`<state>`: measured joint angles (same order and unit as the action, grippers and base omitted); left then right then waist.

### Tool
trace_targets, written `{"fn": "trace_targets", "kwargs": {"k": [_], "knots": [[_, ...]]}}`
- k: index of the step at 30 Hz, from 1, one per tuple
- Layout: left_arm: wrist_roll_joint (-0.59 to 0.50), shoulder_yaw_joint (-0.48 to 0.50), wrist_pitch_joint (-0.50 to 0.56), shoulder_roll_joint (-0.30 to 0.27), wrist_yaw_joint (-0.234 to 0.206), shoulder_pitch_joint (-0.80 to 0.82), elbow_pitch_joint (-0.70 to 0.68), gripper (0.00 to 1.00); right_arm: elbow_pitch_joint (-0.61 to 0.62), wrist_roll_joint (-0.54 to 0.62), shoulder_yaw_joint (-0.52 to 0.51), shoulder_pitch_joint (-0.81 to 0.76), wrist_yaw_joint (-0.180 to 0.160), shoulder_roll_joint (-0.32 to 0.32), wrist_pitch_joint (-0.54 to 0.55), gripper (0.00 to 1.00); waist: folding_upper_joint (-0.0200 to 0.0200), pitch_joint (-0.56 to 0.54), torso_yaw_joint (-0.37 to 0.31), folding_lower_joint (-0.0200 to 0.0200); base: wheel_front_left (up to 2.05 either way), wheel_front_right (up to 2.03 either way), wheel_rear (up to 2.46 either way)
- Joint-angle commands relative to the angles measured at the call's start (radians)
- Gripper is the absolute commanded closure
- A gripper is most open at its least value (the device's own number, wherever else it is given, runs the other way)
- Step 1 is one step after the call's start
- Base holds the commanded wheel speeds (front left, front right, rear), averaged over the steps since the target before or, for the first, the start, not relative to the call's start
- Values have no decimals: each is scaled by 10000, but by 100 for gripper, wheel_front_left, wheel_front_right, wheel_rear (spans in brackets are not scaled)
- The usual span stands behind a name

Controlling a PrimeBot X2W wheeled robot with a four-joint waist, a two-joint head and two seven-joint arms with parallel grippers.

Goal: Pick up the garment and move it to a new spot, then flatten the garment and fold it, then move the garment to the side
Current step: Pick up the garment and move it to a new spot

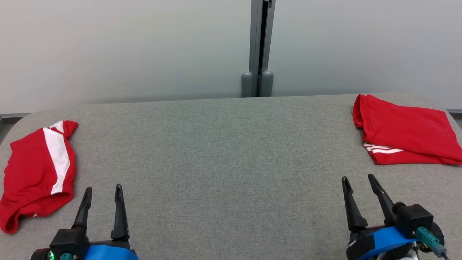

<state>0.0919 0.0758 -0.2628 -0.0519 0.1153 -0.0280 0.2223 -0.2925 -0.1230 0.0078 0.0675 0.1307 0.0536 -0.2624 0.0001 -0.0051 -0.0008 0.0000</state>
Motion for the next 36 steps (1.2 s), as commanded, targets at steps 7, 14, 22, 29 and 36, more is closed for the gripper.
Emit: {"fn": "trace_targets", "kwargs": {"k": [7,14,22,29,36], "knots": [[-60,65,-26,13,18,57,-8,0,59,138,-67,-204,1,-34,-30,0,-1,-1,41,0,0,0,0],[-165,288,-26,1,-37,114,-39,0,-25,11,17,-209,1,-37,-30,0,-1,21,231,0,0,0,0],[-260,551,-26,-41,-180,89,-160,0,-26,-65,160,-264,1,-30,-30,0,-1,71,837,0,0,0,0],[-367,706,-26,-158,-249,195,-150,0,23,-52,323,-128,1,-28,-30,0,-1,253,1602,0,0,0,0],[-396,751,-26,-126,-387,300,-291,0,16,11,343,63,1,-27,-30,0,-1,497,2500,0,0,0,0]]}}
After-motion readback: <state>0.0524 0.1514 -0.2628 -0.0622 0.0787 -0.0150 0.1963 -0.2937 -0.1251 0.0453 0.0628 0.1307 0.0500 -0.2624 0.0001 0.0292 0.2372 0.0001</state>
